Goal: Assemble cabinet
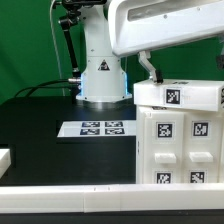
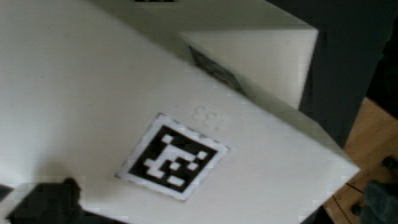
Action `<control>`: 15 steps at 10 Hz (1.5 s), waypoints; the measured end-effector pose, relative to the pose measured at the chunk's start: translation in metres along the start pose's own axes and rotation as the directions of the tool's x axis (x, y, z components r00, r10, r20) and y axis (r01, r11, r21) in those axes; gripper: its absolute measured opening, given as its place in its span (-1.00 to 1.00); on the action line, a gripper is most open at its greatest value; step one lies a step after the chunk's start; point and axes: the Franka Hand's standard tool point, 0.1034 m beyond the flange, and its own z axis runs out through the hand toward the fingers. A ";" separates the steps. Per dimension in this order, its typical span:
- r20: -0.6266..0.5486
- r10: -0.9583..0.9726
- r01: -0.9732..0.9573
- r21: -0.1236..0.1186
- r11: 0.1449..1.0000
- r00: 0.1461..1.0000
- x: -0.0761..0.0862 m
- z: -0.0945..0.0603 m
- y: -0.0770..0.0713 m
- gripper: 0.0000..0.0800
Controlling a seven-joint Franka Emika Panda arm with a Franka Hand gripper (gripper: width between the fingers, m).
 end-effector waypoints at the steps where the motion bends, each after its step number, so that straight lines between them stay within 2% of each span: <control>1: 0.015 -0.113 0.113 -0.014 0.994 0.994 0.000 -0.001 -0.001 0.99; 2: 0.026 -0.153 0.154 -0.018 0.988 0.988 0.004 -0.004 -0.005 0.99; 5: 0.037 -0.365 0.366 -0.030 0.930 0.930 0.004 -0.003 0.001 0.99; 7: 0.033 -0.448 0.449 -0.047 0.892 0.894 -0.002 0.003 0.003 0.99; 11: 0.058 -0.442 0.445 -0.043 0.895 0.895 -0.013 0.015 0.011 0.99; 14: 0.063 -0.434 0.437 -0.043 0.899 0.899 -0.015 0.018 0.012 0.99; 15: 0.062 -0.424 0.427 -0.045 0.903 0.904 -0.014 0.018 0.012 0.77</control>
Offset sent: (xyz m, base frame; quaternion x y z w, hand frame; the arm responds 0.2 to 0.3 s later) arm 0.0000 0.0000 0.0000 0.0000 0.0000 -0.1938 0.9810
